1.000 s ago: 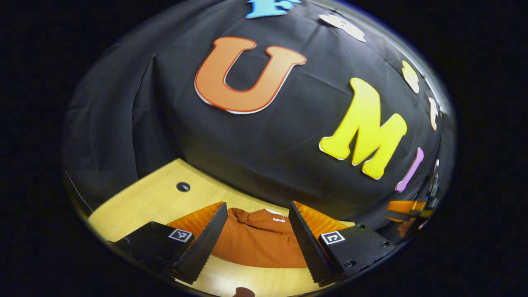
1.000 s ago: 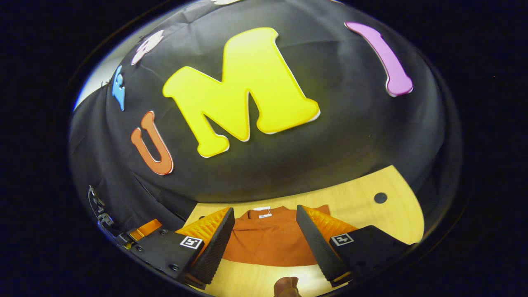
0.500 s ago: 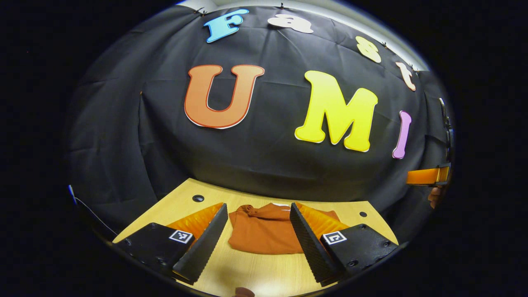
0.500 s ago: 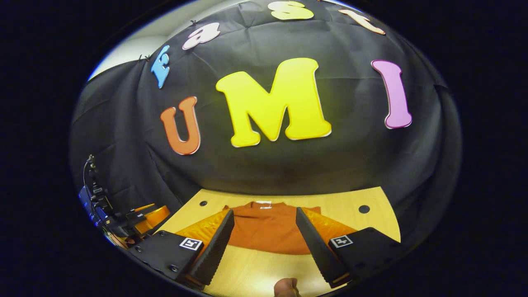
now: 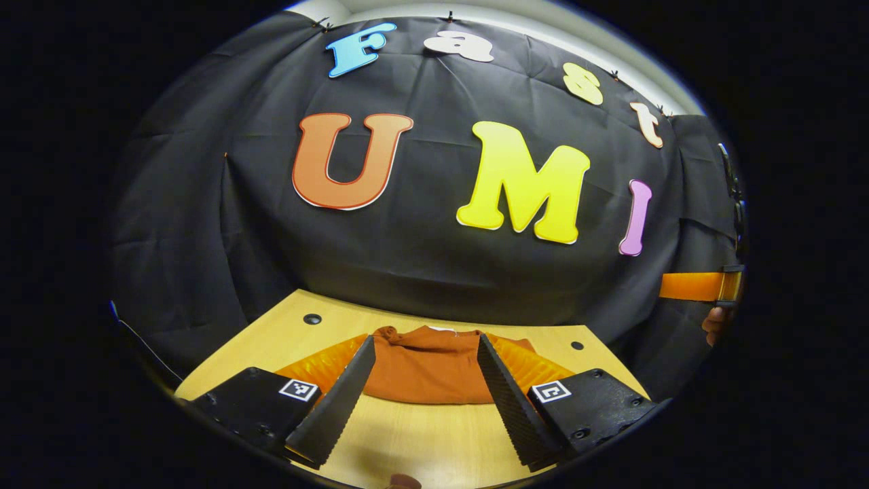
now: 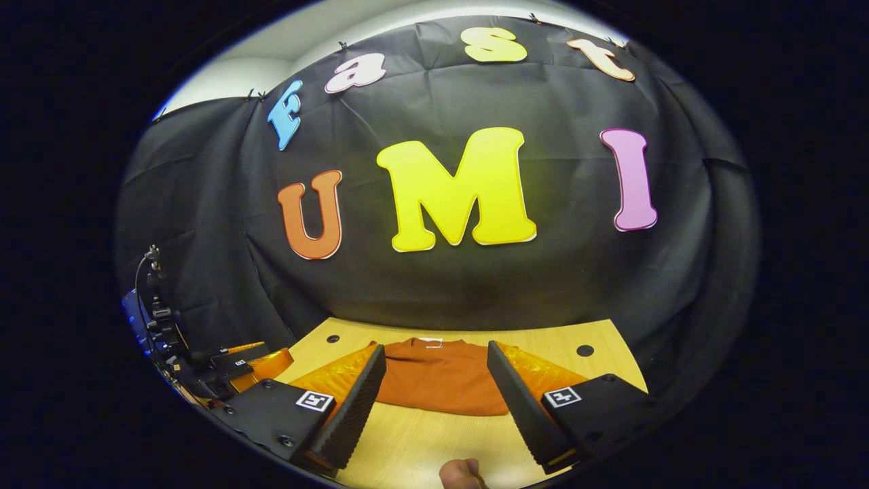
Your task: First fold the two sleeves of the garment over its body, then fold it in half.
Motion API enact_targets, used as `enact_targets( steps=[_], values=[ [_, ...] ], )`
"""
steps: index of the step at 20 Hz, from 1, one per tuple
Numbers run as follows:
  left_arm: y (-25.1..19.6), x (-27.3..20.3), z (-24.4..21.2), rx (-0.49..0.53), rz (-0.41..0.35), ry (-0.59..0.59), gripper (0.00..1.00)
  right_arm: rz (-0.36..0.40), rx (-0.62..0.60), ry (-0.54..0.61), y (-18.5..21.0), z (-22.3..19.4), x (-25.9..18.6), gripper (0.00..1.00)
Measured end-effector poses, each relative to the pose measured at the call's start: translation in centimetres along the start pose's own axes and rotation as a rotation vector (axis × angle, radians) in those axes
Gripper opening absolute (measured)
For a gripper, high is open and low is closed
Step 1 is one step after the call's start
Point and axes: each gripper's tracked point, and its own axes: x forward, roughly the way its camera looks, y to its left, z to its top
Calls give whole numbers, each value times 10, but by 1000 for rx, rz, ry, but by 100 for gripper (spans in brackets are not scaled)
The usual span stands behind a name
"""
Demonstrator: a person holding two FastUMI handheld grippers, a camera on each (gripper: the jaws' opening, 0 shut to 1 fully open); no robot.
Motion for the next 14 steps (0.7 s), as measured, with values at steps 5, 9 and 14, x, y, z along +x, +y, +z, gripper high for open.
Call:
enact_targets(
  steps=[5,9,14],
  values=[
    [-3,-3,15,70,26,-36,98,-50,-15,-88,-7,24,-16,96],
    [-3,-6,22,99,40,-50,98,-67,-24,-117,-7,31,-16,96],
    [2,-6,27,112,51,-59,98,-80,-63,-144,-4,35,-18,96]
  ],
)
